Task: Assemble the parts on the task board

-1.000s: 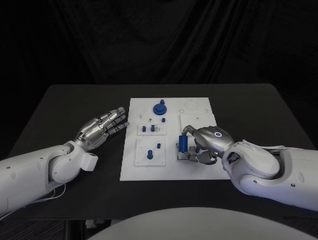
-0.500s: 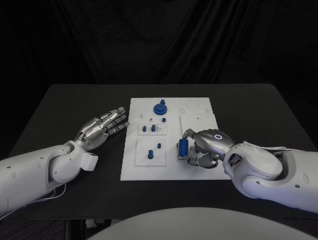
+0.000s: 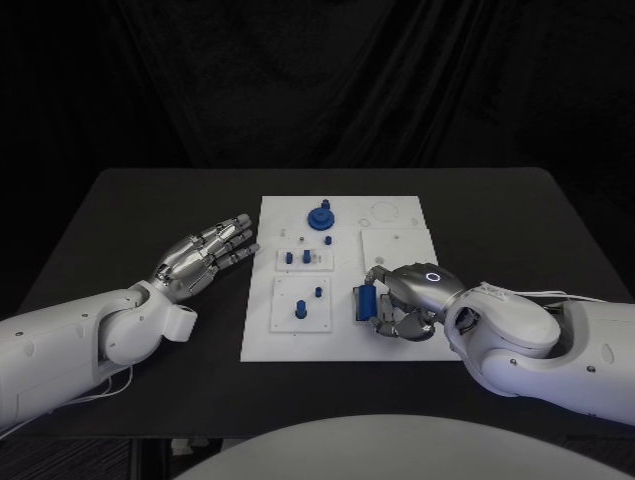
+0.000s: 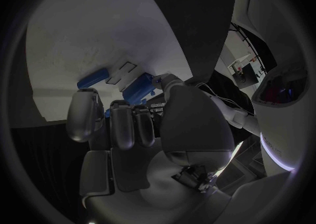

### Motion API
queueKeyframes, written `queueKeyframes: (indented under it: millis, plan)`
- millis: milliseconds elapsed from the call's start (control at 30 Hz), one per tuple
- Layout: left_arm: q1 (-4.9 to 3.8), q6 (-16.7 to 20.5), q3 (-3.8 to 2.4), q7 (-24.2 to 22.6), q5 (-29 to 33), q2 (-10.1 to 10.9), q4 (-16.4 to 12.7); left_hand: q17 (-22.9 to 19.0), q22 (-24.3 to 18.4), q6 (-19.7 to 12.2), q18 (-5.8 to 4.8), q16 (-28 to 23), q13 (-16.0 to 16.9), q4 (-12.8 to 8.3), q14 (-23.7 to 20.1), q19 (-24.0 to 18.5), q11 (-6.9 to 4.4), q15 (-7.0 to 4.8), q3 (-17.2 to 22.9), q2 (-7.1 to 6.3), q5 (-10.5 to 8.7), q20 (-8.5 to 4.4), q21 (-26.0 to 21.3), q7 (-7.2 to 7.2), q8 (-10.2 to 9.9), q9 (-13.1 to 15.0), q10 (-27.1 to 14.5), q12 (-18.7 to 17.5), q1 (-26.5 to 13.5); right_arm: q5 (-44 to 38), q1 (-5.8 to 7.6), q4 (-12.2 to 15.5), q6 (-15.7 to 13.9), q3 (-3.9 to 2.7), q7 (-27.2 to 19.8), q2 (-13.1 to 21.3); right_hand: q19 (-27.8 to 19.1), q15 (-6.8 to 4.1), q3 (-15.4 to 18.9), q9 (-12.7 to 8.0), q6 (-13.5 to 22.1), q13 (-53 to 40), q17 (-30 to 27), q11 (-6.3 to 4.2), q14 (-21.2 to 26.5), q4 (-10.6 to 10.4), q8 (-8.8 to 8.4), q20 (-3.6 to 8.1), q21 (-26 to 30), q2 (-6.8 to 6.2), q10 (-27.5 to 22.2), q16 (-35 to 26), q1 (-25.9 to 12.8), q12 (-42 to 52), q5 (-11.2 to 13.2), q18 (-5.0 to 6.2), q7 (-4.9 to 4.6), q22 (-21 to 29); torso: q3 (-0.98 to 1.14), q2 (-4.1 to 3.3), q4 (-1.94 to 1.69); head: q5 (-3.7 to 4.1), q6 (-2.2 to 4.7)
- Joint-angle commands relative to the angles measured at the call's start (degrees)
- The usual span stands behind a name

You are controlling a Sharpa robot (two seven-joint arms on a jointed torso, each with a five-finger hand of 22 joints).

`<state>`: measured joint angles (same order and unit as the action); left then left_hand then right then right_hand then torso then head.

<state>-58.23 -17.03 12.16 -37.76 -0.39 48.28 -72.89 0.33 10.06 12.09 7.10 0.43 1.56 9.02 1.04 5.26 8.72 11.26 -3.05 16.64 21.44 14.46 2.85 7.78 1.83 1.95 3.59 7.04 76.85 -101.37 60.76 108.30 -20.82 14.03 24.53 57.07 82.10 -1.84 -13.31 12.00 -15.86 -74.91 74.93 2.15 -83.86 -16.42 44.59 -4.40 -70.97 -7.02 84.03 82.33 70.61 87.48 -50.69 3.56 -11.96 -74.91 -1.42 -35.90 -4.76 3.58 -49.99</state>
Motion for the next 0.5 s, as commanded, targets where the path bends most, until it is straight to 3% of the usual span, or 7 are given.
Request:
queueKeyframes:
  millis: [33, 200, 333, 433, 467, 500]
  plan:
    - [0.07, -0.5, -0.06, -0.6, 0.3, 0.0, -0.2, 0.1, -0.1, -0.4, 0.30, 0.2, 0.0, 0.4, 0.0, -0.1, 0.50, 0.27, 0.1, 0.06, 0.04, 0.43, 0.3, 0.52, 0.2, 0.0, -0.1, 0.3, -0.5, 0.4, -0.12, -0.2, 2.7, 0.11, 0.4, -0.3, -0.5, 0.03, -0.4, 1.4, -4.8, -12.3, 2.6, -0.12, -1.9, 0.0, -0.71, 0.01, 0.5, -0.21, 2.5, -0.3, -0.4, -0.4, 0.5, 0.59, 4.15, -9.6, 0.03, -0.05, -0.07, 0.02, -0.01]
    - [0.07, -0.5, -0.06, -0.5, 0.3, 0.0, -0.2, 0.1, -0.1, -0.3, 0.32, 0.3, 0.1, 0.5, 0.0, -0.1, 0.51, 0.27, 0.1, 0.03, 0.03, 0.44, 0.3, 0.51, 0.2, 0.0, -0.1, 0.3, -0.6, 0.5, -0.12, -0.6, 3.1, 0.11, 0.7, -0.6, -1.0, 0.18, -0.7, 0.1, -3.8, -11.1, 2.1, 0.02, -1.6, 0.1, -2.96, -0.13, 1.5, -0.34, 1.1, -0.7, -0.3, -1.7, 1.6, 0.76, 3.93, -9.4, -0.02, -0.08, -0.06, -0.15, -0.01]
    - [0.07, -0.5, -0.06, -0.5, 0.3, 0.0, -0.3, 0.1, -0.1, -0.3, 0.32, 0.3, 0.1, 0.5, 0.0, -0.1, 0.51, 0.27, 0.1, 0.03, 0.03, 0.44, 0.3, 0.51, 0.2, 0.0, -0.1, 0.3, -0.6, 0.5, -0.12, -0.8, 3.4, 0.11, 0.8, -0.7, -1.4, 0.27, -1.0, -2.2, -1.2, -9.8, 1.7, 0.10, -1.3, 0.1, -6.66, -0.22, 2.3, -0.43, -0.3, -1.0, -0.2, -3.1, 2.1, 0.92, 3.83, -9.2, -0.05, -0.13, -0.09, -0.13, -0.01]
    - [0.07, -0.5, -0.06, -0.5, 0.3, 0.0, -0.2, 0.1, -0.1, -0.2, 0.33, 0.3, 0.1, 0.5, 0.0, -0.1, 0.51, 0.26, 0.1, 0.01, 0.04, 0.44, 0.3, 0.50, 0.2, 0.0, 0.0, 0.4, -0.7, 0.5, -0.12, -0.9, 3.5, 0.11, 0.9, -0.8, -1.6, 0.26, -1.0, -3.4, -0.2, -9.2, 1.4, 0.08, -1.2, 0.1, -8.37, -0.25, 2.7, -0.43, -1.1, -1.2, -0.2, -3.8, 2.5, 0.98, 3.85, -9.1, -0.05, -0.15, -0.07, -0.09, -0.01]
    - [0.07, -0.5, -0.06, -0.5, 0.3, 0.0, -0.2, 0.1, -0.1, -0.2, 0.33, 0.3, 0.1, 0.5, 0.0, -0.1, 0.51, 0.26, 0.1, 0.01, 0.04, 0.44, 0.3, 0.50, 0.2, 0.0, 0.0, 0.4, -0.7, 0.5, -0.12, -0.9, 3.5, 0.11, 0.9, -0.8, -1.6, 0.27, -1.0, -3.8, 0.3, -9.1, 1.3, 0.07, -1.1, 0.1, -9.32, -0.25, 2.8, -0.44, -1.2, -1.2, -0.2, -3.9, 2.5, 1.01, 3.85, -9.0, -0.05, -0.14, -0.06, -0.10, -0.01]
    - [0.08, -0.5, -0.06, -0.5, 0.3, -0.1, -0.2, 0.1, -0.1, -0.2, 0.33, 0.3, 0.1, 0.5, 0.0, -0.1, 0.51, 0.26, 0.1, 0.01, 0.04, 0.44, 0.3, 0.50, 0.2, 0.0, 0.0, 0.4, -0.7, 0.5, -0.12, -0.9, 3.5, 0.11, 0.9, -0.8, -1.7, 0.26, -0.9, -4.7, 1.4, -8.8, 1.3, 0.07, -1.1, 0.1, -11.56, -0.25, 3.0, -0.44, -1.5, -1.3, -0.3, -4.2, 3.5, 1.04, 3.88, -9.0, -0.06, -0.15, -0.06, -0.09, -0.01]
